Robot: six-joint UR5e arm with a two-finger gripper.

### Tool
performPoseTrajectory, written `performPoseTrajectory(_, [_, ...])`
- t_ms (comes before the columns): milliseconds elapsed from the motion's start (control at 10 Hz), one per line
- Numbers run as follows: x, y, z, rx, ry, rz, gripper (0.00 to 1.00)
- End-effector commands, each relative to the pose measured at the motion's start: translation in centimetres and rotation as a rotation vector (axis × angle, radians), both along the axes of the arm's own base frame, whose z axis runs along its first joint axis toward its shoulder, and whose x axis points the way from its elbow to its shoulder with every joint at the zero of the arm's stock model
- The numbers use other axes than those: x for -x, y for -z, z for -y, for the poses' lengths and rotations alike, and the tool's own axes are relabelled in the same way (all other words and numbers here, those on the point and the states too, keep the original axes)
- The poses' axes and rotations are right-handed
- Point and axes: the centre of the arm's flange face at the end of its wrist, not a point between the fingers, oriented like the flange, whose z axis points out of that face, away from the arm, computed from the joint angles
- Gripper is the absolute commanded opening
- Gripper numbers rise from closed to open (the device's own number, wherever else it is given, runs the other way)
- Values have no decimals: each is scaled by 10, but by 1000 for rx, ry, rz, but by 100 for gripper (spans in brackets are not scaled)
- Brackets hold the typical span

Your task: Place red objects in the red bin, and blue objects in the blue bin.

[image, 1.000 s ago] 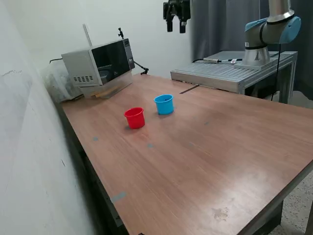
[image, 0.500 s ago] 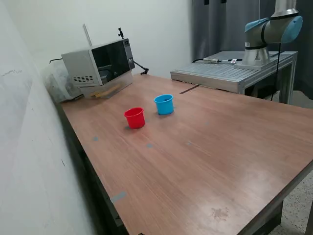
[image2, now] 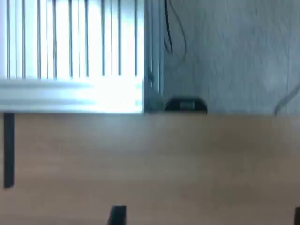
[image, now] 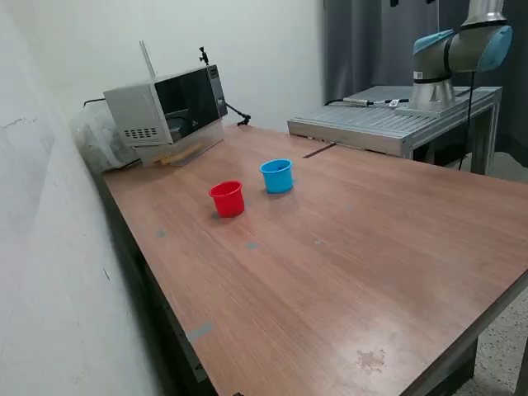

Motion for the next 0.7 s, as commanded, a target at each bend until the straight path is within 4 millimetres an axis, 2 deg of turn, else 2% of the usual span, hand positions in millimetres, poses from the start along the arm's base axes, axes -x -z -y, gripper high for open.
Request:
performPoseTrajectory(0, [-29, 18, 9, -28, -43, 142, 100])
performPoseTrajectory(200, [-36, 21, 6, -36, -39, 190, 100])
performPoseTrajectory(600, [-34, 21, 2, -35, -28, 191, 100])
